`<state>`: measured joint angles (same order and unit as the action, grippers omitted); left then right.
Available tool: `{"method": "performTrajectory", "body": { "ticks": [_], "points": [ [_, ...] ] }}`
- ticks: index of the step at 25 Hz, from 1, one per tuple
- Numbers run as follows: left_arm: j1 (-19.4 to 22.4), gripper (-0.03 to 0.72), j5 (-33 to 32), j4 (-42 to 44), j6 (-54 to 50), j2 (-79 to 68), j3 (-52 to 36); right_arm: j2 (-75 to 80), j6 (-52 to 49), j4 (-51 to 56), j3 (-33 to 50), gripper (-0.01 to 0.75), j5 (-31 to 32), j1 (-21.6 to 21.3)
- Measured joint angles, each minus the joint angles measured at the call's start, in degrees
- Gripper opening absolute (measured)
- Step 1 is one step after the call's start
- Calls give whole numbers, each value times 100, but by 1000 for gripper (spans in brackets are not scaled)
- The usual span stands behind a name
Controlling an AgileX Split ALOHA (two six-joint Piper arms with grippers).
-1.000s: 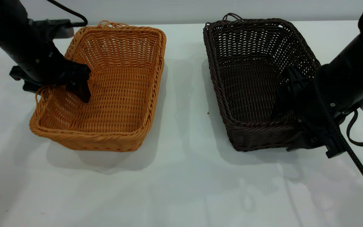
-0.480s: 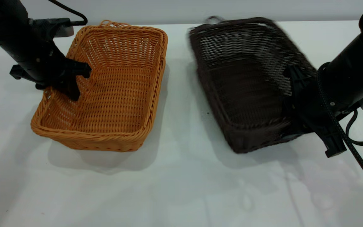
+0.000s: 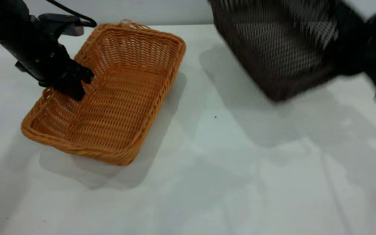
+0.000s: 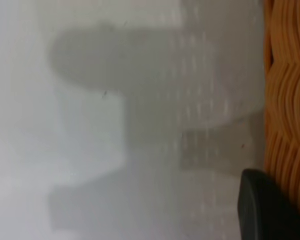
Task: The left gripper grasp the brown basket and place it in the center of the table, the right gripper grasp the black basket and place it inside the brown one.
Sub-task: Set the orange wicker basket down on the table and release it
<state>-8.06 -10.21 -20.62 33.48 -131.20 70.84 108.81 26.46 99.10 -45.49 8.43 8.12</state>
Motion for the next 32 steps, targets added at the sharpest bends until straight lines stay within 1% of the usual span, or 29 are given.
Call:
{"method": "performTrajectory", "body": {
  "ticks": [1,3,6,7,10,13,16,18,24,29,32],
  "points": [
    [-43,83,0,-9,278,13,0,-137,237,-217,-141,83,263,-192],
    [-182,83,5,-27,1017,31,6,-379,493,-682,-380,83,904,-427],
    [-515,83,26,-49,2196,47,31,-633,489,-1565,-868,83,2059,-733],
    [-657,83,26,-53,2591,47,64,-665,393,-1906,-1098,83,2530,-799],
    [-1078,83,16,-67,3571,47,183,-678,24,-2839,-1636,83,3434,-859],
    [-1487,83,-59,-62,4396,37,334,-678,-211,-3573,-2054,83,3930,-860],
    [-1790,83,-168,-2,4986,-28,525,-678,-373,-3850,-2222,83,4067,-860],
    [-1867,83,-208,46,5178,-90,680,-678,-434,-3963,-2239,83,4072,-865],
    [-1880,83,-183,58,5256,-186,800,-667,-542,-4086,-2239,83,3985,-947],
    [-1880,83,-28,58,5262,-334,862,-667,-678,-3969,-2239,83,3580,-1216],
    [-1880,82,-50,58,5262,-449,974,-667,-687,-3929,-2239,83,3390,-1271]
  ]
}}
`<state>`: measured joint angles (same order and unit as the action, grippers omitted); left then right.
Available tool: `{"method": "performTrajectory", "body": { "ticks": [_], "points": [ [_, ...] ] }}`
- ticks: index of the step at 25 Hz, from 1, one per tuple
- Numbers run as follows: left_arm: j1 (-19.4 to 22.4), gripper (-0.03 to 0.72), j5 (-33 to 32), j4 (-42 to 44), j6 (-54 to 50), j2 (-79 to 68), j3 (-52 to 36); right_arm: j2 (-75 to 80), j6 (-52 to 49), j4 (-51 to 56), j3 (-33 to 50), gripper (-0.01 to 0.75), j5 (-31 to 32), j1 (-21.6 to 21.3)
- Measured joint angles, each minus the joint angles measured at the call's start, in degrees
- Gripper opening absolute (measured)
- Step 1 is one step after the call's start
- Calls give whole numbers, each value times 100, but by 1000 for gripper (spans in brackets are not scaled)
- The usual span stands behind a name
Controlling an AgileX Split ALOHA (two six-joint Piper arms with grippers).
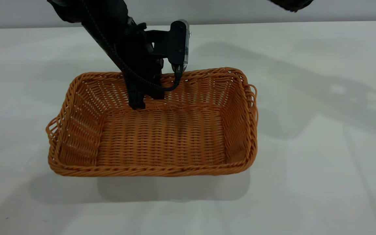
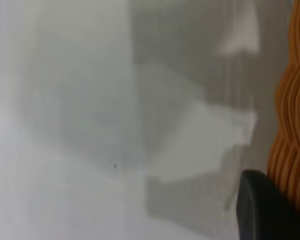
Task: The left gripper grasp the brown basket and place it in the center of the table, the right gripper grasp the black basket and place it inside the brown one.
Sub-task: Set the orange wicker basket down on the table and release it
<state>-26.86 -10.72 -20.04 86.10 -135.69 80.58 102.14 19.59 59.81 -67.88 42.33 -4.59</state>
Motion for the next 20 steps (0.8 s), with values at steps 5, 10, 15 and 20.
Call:
{"method": "performTrajectory", "body": {
  "ticks": [5,10,15,20],
  "points": [
    [-42,81,-115,5,-16,-49,111,0,0,4,0,83,-15,0],
    [-125,105,-79,-92,-5,-44,115,0,0,41,0,83,-15,0],
    [-163,259,81,-454,19,3,115,0,11,99,0,83,50,-100],
    [-194,446,81,-700,5,349,115,0,6,158,0,83,280,-456]
  ]
}}
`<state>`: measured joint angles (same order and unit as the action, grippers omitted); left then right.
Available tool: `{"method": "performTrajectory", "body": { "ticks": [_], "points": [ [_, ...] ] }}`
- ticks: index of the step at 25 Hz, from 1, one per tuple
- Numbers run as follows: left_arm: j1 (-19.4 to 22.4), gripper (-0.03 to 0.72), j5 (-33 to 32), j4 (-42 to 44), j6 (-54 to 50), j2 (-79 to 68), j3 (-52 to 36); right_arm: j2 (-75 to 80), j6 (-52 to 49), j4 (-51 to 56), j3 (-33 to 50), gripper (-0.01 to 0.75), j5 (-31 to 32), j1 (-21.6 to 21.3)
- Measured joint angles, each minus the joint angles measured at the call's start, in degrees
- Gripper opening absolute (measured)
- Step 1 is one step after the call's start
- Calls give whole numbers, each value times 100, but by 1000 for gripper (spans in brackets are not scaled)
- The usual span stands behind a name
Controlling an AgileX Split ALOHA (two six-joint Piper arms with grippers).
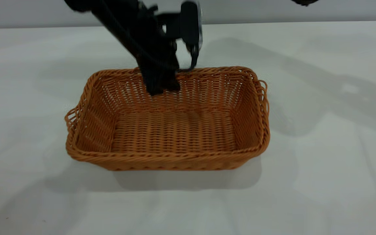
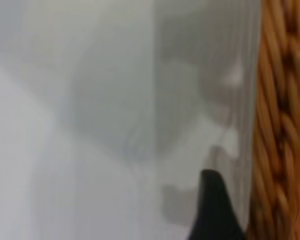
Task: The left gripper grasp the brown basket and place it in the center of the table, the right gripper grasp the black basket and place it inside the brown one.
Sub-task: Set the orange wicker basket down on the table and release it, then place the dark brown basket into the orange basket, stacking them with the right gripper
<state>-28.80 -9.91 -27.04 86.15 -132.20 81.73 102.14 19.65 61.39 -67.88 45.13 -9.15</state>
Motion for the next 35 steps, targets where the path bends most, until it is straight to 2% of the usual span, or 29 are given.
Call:
{"method": "performTrajectory", "body": {
  "ticks": [5,13,16,18,20,24,27,30,35],
  "points": [
    [0,485,-819,-14,-116,683,0,0,11,23,-10,84,204,-302],
    [0,487,-3422,555,-1439,2537,0,0,79,89,-18,84,532,-360],
    [0,487,-4418,824,-1995,3382,0,0,104,-24,-22,84,593,-239],
    [0,484,-4943,903,-2259,3898,0,7,30,-316,-29,84,556,30],
    [0,473,-5253,930,-2384,4387,0,86,-87,-624,-31,84,557,515],
    [0,433,-5484,948,-2518,5287,0,416,-277,-1113,-36,84,364,1629],
    [0,413,-5644,954,-2651,5813,0,853,-416,-1192,-36,84,116,2267],
    [0,409,-5691,960,-2699,6254,0,1338,-457,-1220,-36,84,-48,2583],
    [0,408,-5691,965,-2776,6710,0,1933,-457,-1238,-43,84,-338,2640]
  ]
}}
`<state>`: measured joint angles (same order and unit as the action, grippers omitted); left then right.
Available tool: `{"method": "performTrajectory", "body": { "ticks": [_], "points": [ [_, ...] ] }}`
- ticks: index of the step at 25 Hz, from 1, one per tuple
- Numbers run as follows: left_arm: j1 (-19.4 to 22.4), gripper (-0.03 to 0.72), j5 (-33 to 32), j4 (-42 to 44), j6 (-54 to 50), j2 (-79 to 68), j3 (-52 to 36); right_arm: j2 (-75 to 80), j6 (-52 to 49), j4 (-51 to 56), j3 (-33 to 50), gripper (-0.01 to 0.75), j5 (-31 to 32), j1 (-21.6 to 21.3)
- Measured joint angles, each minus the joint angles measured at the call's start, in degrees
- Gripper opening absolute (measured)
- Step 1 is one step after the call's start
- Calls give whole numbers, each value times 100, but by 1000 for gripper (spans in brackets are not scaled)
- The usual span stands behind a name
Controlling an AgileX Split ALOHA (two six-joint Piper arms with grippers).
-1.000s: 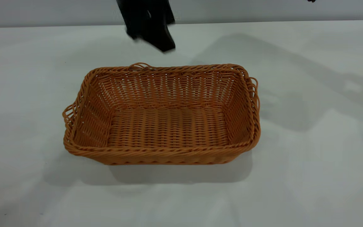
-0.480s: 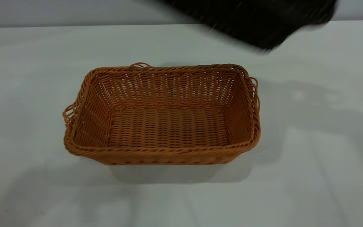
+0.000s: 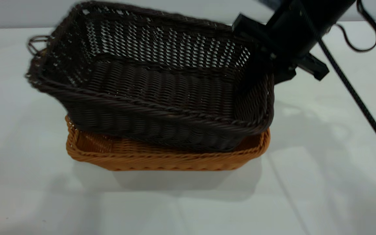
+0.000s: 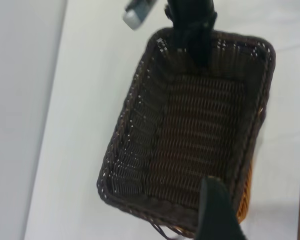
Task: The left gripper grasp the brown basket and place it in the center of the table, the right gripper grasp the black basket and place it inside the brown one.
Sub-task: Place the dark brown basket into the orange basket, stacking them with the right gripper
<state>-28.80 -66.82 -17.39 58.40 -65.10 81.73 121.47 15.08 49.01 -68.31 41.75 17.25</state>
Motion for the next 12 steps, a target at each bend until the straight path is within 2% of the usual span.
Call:
{"method": "performTrajectory", "body": {
  "ticks": [5,12],
  "points": [
    [0,408,0,5,-182,216,-5,192,24,-203,-22,84,-346,0],
    [0,407,0,110,-194,280,-48,217,19,-803,-53,89,-442,0]
  ]
}}
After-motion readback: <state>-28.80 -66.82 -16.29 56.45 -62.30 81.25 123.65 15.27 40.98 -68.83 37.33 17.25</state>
